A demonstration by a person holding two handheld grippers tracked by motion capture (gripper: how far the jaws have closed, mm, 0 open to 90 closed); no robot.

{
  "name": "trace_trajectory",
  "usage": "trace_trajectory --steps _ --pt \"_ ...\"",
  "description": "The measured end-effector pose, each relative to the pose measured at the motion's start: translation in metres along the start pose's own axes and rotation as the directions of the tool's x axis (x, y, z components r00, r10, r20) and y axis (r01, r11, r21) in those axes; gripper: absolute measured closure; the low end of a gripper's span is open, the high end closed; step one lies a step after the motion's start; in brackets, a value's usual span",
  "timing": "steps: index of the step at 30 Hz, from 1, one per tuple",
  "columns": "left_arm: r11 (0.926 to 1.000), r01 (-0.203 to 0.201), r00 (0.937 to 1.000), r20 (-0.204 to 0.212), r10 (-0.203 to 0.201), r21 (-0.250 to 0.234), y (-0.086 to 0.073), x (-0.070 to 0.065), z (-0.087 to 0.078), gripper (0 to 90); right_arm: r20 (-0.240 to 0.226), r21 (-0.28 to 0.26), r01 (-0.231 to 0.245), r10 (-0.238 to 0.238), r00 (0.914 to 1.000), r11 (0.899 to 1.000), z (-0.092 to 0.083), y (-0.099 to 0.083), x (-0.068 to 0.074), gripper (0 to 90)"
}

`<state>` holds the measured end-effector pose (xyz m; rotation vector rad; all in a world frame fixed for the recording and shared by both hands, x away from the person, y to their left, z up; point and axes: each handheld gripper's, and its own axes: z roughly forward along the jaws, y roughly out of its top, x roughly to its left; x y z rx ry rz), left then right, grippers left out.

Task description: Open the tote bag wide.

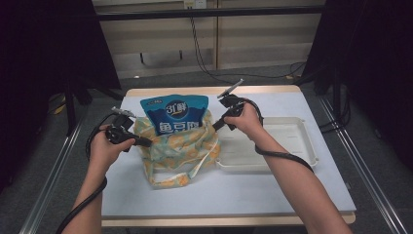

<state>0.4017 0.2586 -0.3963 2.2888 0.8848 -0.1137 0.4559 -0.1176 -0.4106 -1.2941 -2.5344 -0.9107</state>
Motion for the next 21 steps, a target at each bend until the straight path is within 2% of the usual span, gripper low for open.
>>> trace_trajectory --steps 1,3,4,5,7,8,9,10,13,14,15,16,18,19,21 --pt "1.0000 0.008 0.9999 -0.010 -0.008 0.003 -0.001 0.000 0.001 90.0 -0.002 0.001 -0.005 0.005 1.0000 1.000 0.001 0.000 0.000 90.0" --pt "0.9999 0.015 0.9999 -0.006 -0.015 0.001 -0.003 0.000 0.003 90.0 -0.004 0.003 -0.004 0.004 1.0000 1.000 0.003 -0.002 -0.001 90.0" --pt "0.9999 0.006 1.0000 -0.004 -0.006 0.008 -0.004 0.002 0.004 90.0 -0.001 0.010 0.002 -0.002 1.0000 1.000 0.004 -0.003 -0.002 90.0" --pt "0.9996 0.028 0.9996 -0.001 -0.028 -0.005 -0.006 0.001 0.006 90.0 -0.001 0.013 0.003 -0.003 1.0000 1.000 0.005 -0.003 -0.002 90.0" --pt "0.9994 0.034 0.9994 0.005 -0.034 -0.002 -0.008 0.003 0.008 90.0 -0.002 0.012 -0.006 0.006 1.0000 1.000 0.007 -0.005 -0.003 90.0" --pt "0.9994 0.034 0.9994 -0.008 -0.034 -0.002 -0.009 0.003 0.009 90.0 -0.007 0.013 -0.006 0.006 1.0000 1.000 0.008 -0.005 -0.004 90.0" --pt "0.9993 0.037 0.9993 0.003 -0.037 -0.005 -0.010 0.004 0.009 90.0 -0.004 0.015 -0.004 0.004 1.0000 1.000 0.009 -0.006 -0.004 90.0" --pt "0.9992 0.040 0.9992 -0.008 -0.040 -0.002 -0.011 0.004 0.010 90.0 -0.006 0.015 -0.009 0.009 0.9999 1.000 0.010 -0.006 -0.004 90.0" --pt "0.9995 0.030 0.9996 0.000 -0.030 0.005 -0.014 0.006 0.011 90.0 0.003 0.020 -0.001 0.001 1.0000 1.000 0.012 -0.008 -0.006 90.0" --pt "0.9992 0.040 0.9992 0.000 -0.040 0.006 -0.015 0.006 0.012 90.0 0.003 0.025 0.000 0.000 1.0000 1.000 0.013 -0.008 -0.006 90.0" --pt "0.9994 0.025 0.9997 -0.006 -0.025 0.022 -0.016 0.007 0.011 90.0 0.008 0.025 0.005 -0.005 1.0000 1.000 0.013 -0.009 -0.007 90.0" --pt "0.9988 0.049 0.9988 -0.004 -0.049 0.005 -0.017 0.005 0.013 90.0 0.010 0.024 0.004 -0.004 0.9999 1.000 0.014 -0.009 -0.007 90.0" --pt "0.9995 0.026 0.9996 -0.007 -0.026 0.017 -0.019 0.007 0.013 90.0 0.012 0.029 0.009 -0.009 0.9999 1.000 0.014 -0.010 -0.008 90.0" --pt "0.9991 0.041 0.9991 -0.005 -0.041 0.007 -0.020 0.006 0.013 90.0 0.009 0.023 0.001 -0.002 1.0000 1.000 0.015 -0.011 -0.008 90.0" --pt "0.9994 0.034 0.9994 -0.010 -0.034 0.010 -0.022 0.004 0.013 90.0 0.011 0.030 0.014 -0.014 0.9998 0.999 0.016 -0.013 -0.010 90.0"
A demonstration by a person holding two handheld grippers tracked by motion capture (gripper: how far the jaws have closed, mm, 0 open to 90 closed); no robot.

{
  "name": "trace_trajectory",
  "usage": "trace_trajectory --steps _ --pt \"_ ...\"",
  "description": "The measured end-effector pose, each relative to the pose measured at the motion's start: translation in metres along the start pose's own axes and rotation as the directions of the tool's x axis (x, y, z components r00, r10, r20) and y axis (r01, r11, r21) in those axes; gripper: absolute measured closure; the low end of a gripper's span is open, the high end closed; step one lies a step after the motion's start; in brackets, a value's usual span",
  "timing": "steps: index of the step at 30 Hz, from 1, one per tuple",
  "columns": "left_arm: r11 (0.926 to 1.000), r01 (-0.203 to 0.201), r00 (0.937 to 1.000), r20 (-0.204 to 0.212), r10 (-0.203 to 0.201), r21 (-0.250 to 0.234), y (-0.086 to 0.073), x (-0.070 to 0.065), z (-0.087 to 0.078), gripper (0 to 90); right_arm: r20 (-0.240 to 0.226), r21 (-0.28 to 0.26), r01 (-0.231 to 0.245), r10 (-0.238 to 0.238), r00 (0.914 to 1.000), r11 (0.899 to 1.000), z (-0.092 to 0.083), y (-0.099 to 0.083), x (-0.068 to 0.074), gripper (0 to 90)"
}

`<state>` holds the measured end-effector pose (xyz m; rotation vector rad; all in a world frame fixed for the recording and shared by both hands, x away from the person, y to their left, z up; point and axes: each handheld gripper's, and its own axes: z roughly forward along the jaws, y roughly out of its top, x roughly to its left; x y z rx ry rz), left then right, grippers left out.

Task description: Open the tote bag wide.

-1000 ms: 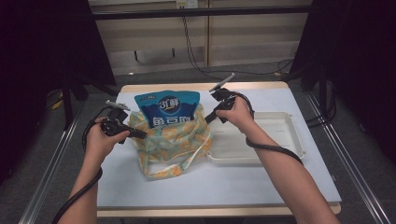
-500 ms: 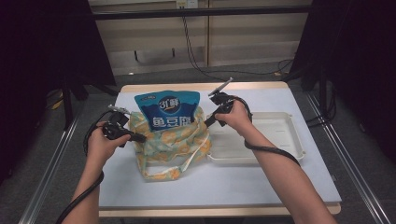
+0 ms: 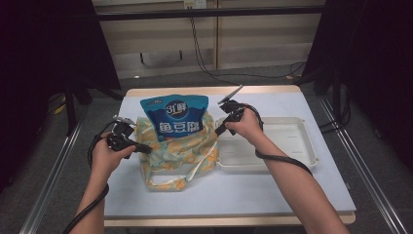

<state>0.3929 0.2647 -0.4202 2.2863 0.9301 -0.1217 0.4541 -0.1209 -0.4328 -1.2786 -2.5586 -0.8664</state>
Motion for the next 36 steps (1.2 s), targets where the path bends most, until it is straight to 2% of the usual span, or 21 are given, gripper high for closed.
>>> trace_trajectory --steps 1,5,9,10,11,15,17,19,21,29,33,34,36 --pt "0.9998 0.007 1.0000 -0.004 -0.007 -0.018 -0.002 -0.001 0.000 90.0 0.003 0.004 -0.004 0.004 1.0000 1.000 0.000 -0.001 0.000 90.0" --pt "0.9996 -0.011 0.9997 -0.022 0.010 -0.026 -0.005 -0.006 -0.001 90.0 0.003 -0.003 -0.015 0.015 0.9999 1.000 -0.003 -0.002 -0.001 90.0" --pt "0.9993 -0.017 0.9996 -0.022 0.016 -0.033 -0.004 -0.010 -0.005 90.0 0.008 -0.013 -0.010 0.010 0.9999 1.000 -0.011 -0.003 -0.001 90.0" --pt "0.9990 -0.020 0.9995 -0.027 0.019 -0.041 -0.004 -0.011 -0.006 90.0 -0.002 -0.020 -0.023 0.023 0.9997 1.000 -0.013 -0.003 0.001 90.0" --pt "0.9985 -0.018 0.9997 -0.017 0.017 -0.052 -0.003 -0.011 -0.006 90.0 -0.003 -0.022 -0.015 0.015 0.9999 1.000 -0.015 -0.003 0.001 90.0" --pt "0.9987 -0.020 0.9994 -0.030 0.019 -0.046 0.001 -0.013 -0.008 90.0 0.009 -0.041 -0.008 0.008 0.9999 0.999 -0.027 0.000 0.005 78.1" --pt "0.9988 -0.027 0.9992 -0.030 0.026 -0.041 0.002 -0.014 -0.009 90.0 0.013 -0.059 -0.007 0.008 0.9999 0.998 -0.034 0.004 0.008 75.0" --pt "0.9986 -0.027 0.9992 -0.032 0.025 -0.046 0.002 -0.015 -0.008 90.0 0.024 -0.068 0.001 0.001 0.9997 0.998 -0.038 0.007 0.011 67.0" --pt "0.9983 -0.033 0.9990 -0.031 0.031 -0.048 0.003 -0.015 -0.008 90.0 0.034 -0.082 0.017 -0.014 0.9993 0.996 -0.040 0.010 0.013 64.2" --pt "0.9977 -0.041 0.9990 -0.019 0.040 -0.054 0.004 -0.013 -0.008 90.0 0.049 -0.099 0.026 -0.021 0.9986 0.995 -0.035 0.030 0.021 54.7" --pt "0.9973 -0.051 0.9983 -0.029 0.050 -0.053 0.005 -0.012 -0.007 90.0 0.045 -0.111 0.027 -0.022 0.9987 0.993 -0.029 0.038 0.024 50.8" --pt "0.9970 -0.054 0.9982 -0.029 0.052 -0.056 0.005 -0.012 -0.007 90.0 0.044 -0.112 0.024 -0.019 0.9988 0.993 -0.027 0.039 0.025 50.6" --pt "0.9971 -0.049 0.9986 -0.024 0.048 -0.058 0.005 -0.012 -0.006 90.0 0.042 -0.103 0.029 -0.025 0.9988 0.994 -0.024 0.042 0.026 56.4"
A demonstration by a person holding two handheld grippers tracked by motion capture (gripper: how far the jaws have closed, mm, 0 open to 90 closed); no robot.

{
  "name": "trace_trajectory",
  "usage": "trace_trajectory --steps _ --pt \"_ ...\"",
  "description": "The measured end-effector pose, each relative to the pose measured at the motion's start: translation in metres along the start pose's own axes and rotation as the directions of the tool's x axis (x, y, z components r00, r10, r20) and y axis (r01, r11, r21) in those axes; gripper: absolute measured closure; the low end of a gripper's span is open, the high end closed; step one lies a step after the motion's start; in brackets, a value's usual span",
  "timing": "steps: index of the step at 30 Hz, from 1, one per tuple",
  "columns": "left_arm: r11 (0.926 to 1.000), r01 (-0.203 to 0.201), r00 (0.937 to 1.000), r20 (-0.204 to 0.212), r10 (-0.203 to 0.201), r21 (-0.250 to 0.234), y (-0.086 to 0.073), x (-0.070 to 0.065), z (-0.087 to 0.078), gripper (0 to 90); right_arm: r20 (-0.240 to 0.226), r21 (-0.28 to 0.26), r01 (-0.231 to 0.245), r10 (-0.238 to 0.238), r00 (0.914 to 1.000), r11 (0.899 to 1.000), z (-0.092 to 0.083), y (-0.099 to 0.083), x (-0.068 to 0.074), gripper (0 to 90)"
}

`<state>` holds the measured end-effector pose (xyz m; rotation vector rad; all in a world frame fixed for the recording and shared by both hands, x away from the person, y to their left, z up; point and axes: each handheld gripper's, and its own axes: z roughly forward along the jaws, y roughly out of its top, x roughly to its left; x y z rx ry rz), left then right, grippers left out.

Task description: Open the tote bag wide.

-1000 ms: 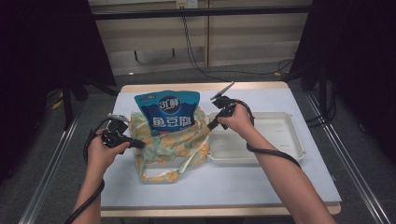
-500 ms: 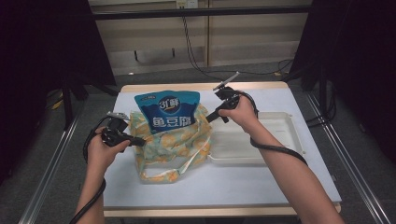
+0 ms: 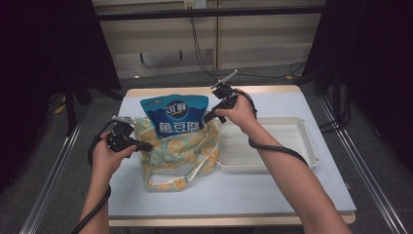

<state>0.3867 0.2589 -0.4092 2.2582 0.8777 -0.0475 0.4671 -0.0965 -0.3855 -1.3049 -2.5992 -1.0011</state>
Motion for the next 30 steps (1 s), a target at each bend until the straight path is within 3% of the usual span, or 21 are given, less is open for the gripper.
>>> trace_trajectory --steps 3,5,6,12,17,30 --pt "1.0000 0.001 1.0000 0.001 -0.001 -0.003 -0.001 0.001 0.001 90.0 -0.040 -0.007 -0.007 0.007 0.9992 1.000 0.005 0.002 0.000 75.0" --pt "0.9999 0.002 1.0000 0.004 -0.002 -0.011 -0.002 0.001 0.002 90.0 -0.036 -0.013 -0.010 0.010 0.9993 1.000 0.006 0.002 -0.001 87.0" --pt "1.0000 0.003 1.0000 0.002 -0.003 -0.008 -0.002 0.001 0.002 90.0 -0.051 -0.014 -0.017 0.016 0.9986 1.000 0.007 0.002 -0.001 89.2" --pt "0.9999 0.011 0.9999 0.006 -0.011 0.007 -0.006 0.001 0.005 90.0 -0.042 0.024 -0.053 0.054 0.9977 0.998 0.018 -0.002 -0.010 90.0" --pt "0.9993 0.024 0.9997 0.007 -0.024 0.029 -0.012 0.003 0.011 90.0 -0.008 0.039 -0.064 0.064 0.9979 0.997 0.030 -0.007 -0.019 90.0" --pt "0.9958 0.039 0.9989 0.024 -0.041 0.083 -0.025 0.001 0.019 90.0 0.011 0.082 -0.066 0.066 0.9978 0.994 0.044 -0.020 -0.026 90.0"
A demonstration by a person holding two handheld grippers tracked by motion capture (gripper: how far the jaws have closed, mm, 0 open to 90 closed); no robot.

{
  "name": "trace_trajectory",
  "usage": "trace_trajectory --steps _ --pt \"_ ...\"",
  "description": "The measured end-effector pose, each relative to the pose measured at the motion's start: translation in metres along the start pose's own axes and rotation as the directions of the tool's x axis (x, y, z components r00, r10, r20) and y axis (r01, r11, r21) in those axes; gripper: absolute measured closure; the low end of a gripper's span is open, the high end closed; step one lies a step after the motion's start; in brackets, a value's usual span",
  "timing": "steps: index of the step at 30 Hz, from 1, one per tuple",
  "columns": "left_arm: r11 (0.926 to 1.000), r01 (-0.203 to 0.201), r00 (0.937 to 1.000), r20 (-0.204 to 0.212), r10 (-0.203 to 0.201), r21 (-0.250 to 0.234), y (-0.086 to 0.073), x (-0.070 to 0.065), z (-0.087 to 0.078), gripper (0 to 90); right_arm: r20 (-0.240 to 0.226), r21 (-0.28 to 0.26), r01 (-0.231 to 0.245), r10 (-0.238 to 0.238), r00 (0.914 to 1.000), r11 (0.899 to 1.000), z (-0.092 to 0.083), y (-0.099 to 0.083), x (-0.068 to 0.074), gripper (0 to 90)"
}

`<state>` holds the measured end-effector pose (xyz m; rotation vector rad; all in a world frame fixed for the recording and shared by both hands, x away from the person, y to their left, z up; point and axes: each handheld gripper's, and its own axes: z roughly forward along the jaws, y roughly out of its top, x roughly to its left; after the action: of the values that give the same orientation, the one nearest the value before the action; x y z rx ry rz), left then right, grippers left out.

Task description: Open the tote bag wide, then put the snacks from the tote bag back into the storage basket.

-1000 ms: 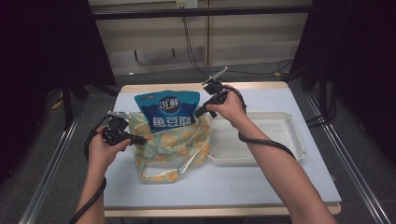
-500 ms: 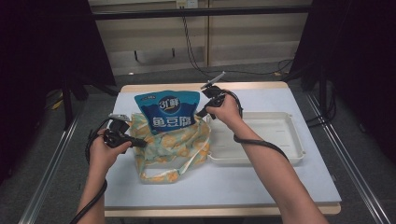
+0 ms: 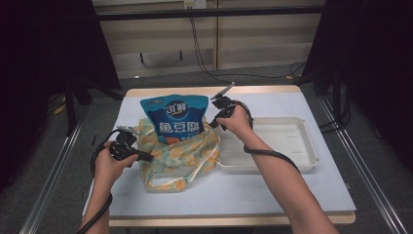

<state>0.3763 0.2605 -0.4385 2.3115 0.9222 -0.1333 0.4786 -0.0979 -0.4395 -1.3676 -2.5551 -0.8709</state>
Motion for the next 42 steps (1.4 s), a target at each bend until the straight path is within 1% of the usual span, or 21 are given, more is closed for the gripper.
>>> trace_trajectory --steps 2,4,6,7,9,10,11,12,13,14,17,18,21,24,26,31,32,34,37,38,42 --pt "0.9999 0.001 1.0000 0.002 -0.001 0.011 -0.001 0.000 0.001 90.0 -0.001 -0.003 0.002 -0.002 1.0000 1.000 0.001 0.000 0.001 90.0" --pt "1.0000 0.005 1.0000 -0.003 -0.005 -0.002 -0.001 -0.001 0.001 90.0 0.002 -0.001 0.000 0.000 1.0000 1.000 0.000 0.000 0.002 90.0" --pt "1.0000 0.001 1.0000 0.001 -0.001 0.005 0.000 -0.001 -0.002 90.0 0.003 -0.014 0.010 -0.010 0.9999 1.000 -0.003 0.000 0.002 89.3" --pt "0.9997 0.016 0.9999 0.005 -0.016 -0.018 0.000 -0.002 -0.002 89.4 0.005 -0.011 0.011 -0.011 0.9999 1.000 -0.005 0.000 0.003 87.6" --pt "0.9999 0.007 0.9999 -0.008 -0.007 -0.015 0.001 -0.003 -0.005 86.4 0.012 -0.011 0.014 -0.014 0.9998 1.000 -0.008 0.000 0.003 78.6" --pt "0.9999 0.005 1.0000 -0.009 -0.005 -0.014 0.001 -0.002 -0.006 82.8 0.017 -0.015 0.027 -0.027 0.9995 1.000 -0.010 -0.001 0.004 73.8" --pt "0.9991 0.024 0.9996 -0.017 -0.025 -0.033 0.002 -0.004 -0.007 77.4 0.024 -0.016 0.036 -0.035 0.9991 0.999 -0.013 -0.001 0.004 73.1" --pt "0.9986 0.029 0.9994 -0.018 -0.030 -0.045 0.002 -0.004 -0.008 70.5 0.028 -0.013 0.041 -0.041 0.9988 0.999 -0.015 -0.001 0.005 71.8" --pt "0.9977 0.033 0.9992 -0.021 -0.035 -0.058 0.003 -0.004 -0.010 62.0 0.016 -0.026 0.035 -0.034 0.9993 0.999 -0.017 -0.001 0.006 69.2" --pt "0.9971 0.037 0.9990 -0.021 -0.039 -0.066 0.004 -0.005 -0.011 55.7 0.013 -0.026 0.043 -0.043 0.9990 0.999 -0.020 -0.002 0.006 66.4" --pt "0.9953 0.041 0.9990 -0.013 -0.042 -0.088 0.007 -0.010 -0.015 44.7 0.035 -0.027 0.066 -0.065 0.9973 0.997 -0.030 -0.002 0.008 59.8" --pt "0.9954 0.035 0.9991 -0.021 -0.037 -0.089 0.009 -0.010 -0.016 39.7 0.030 -0.031 0.071 -0.070 0.9971 0.997 -0.033 -0.002 0.008 57.6" --pt "0.9927 0.055 0.9973 -0.042 -0.060 -0.107 0.012 -0.013 -0.020 22.4 0.046 -0.039 0.105 -0.104 0.9936 0.994 -0.042 -0.002 0.011 49.1" --pt "0.9910 0.065 0.9969 -0.035 -0.070 -0.117 0.013 -0.014 -0.022 14.2 0.043 -0.058 0.112 -0.109 0.9931 0.992 -0.051 -0.002 0.013 41.3" --pt "0.9910 0.059 0.9968 -0.047 -0.065 -0.121 0.014 -0.014 -0.024 11.5 0.050 -0.067 0.126 -0.122 0.9912 0.990 -0.057 -0.002 0.014 38.3" --pt "0.9890 0.048 0.9981 -0.032 -0.053 -0.140 0.016 -0.017 -0.027 7.7 0.026 -0.086 0.165 -0.163 0.9862 0.983 -0.073 0.001 0.021 35.4" --pt "0.9887 0.043 0.9979 -0.041 -0.049 -0.144 0.017 -0.018 -0.028 7.5 0.025 -0.082 0.165 -0.163 0.9862 0.983 -0.076 0.001 0.023 35.3" --pt "0.9898 0.039 0.9981 -0.041 -0.045 -0.137 0.018 -0.019 -0.030 6.3 0.018 -0.085 0.190 -0.189 0.9819 0.978 -0.081 0.002 0.028 34.0" --pt "0.9903 0.036 0.9965 -0.070 -0.046 -0.134 0.018 -0.019 -0.031 4.8 0.007 -0.078 0.216 -0.216 0.9764 0.973 -0.087 0.003 0.034 30.6" --pt "0.9892 0.044 0.9961 -0.069 -0.054 -0.140 0.018 -0.020 -0.031 4.4 0.001 -0.078 0.217 -0.218 0.9759 0.973 -0.089 0.003 0.036 29.8" --pt "0.9884 0.039 0.9960 -0.073 -0.050 -0.147 0.018 -0.020 -0.032 4.2 -0.013 -0.074 0.232 -0.234 0.9722 0.970 -0.097 0.005 0.043 27.8"
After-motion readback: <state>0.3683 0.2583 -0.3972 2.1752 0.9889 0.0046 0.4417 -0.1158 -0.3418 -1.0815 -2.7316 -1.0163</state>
